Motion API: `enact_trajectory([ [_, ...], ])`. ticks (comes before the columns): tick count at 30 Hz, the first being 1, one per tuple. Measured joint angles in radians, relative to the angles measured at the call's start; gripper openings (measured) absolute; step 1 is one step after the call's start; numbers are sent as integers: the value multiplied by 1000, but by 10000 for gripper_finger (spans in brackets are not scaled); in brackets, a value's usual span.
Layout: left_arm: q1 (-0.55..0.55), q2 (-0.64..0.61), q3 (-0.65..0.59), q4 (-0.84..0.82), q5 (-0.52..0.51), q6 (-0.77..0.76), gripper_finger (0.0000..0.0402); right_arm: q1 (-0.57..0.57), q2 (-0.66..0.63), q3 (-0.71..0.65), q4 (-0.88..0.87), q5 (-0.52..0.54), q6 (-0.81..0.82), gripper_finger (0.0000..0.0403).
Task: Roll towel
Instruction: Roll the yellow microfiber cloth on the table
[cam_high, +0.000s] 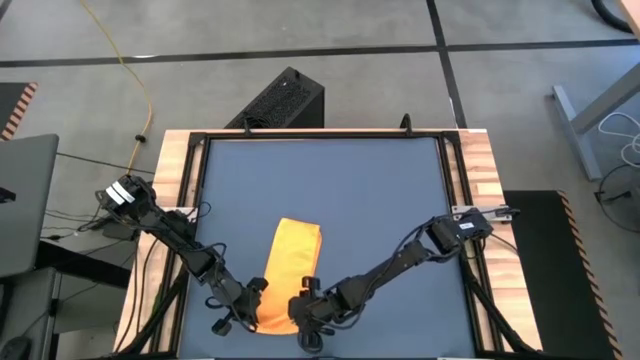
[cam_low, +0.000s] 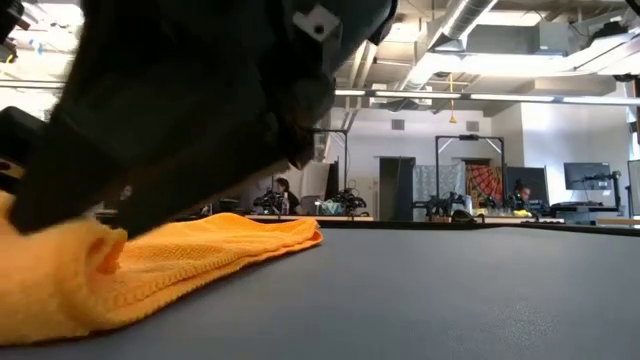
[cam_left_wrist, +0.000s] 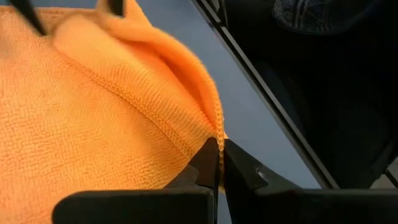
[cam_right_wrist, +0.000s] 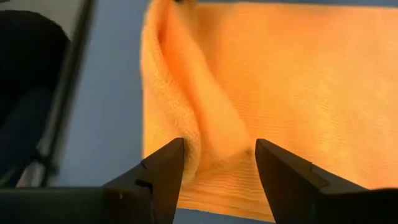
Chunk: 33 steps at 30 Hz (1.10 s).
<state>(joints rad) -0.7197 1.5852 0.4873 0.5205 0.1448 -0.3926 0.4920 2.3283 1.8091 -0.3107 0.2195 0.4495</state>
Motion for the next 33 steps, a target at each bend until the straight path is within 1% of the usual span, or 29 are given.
enact_trajectory([
  [5,0,0,0,0,0,6,0,-20,0,0,-18,-16,18,217],
  [7,0,0,0,0,0,6,0,-26,0,0,-7,-41,18,207],
  [9,0,0,0,0,-1,6,0,-28,0,0,-2,-79,21,188],
  [12,0,0,0,0,-16,15,0,-25,0,0,-2,-123,22,139],
  [15,0,0,0,0,-52,21,0,-13,0,0,4,-125,22,69],
  [17,1,0,0,0,-53,21,0,-3,0,0,6,-142,28,24],
  [18,1,0,0,0,-53,19,0,3,0,0,6,-151,40,16],
  [23,1,0,0,8,-51,-19,0,26,0,0,10,-201,150,24],
  [29,2,0,1,6,-55,-66,0,34,0,0,12,-268,330,14],
  [33,2,17,1,-49,-82,-104,0,26,0,0,-8,-262,389,15],
])
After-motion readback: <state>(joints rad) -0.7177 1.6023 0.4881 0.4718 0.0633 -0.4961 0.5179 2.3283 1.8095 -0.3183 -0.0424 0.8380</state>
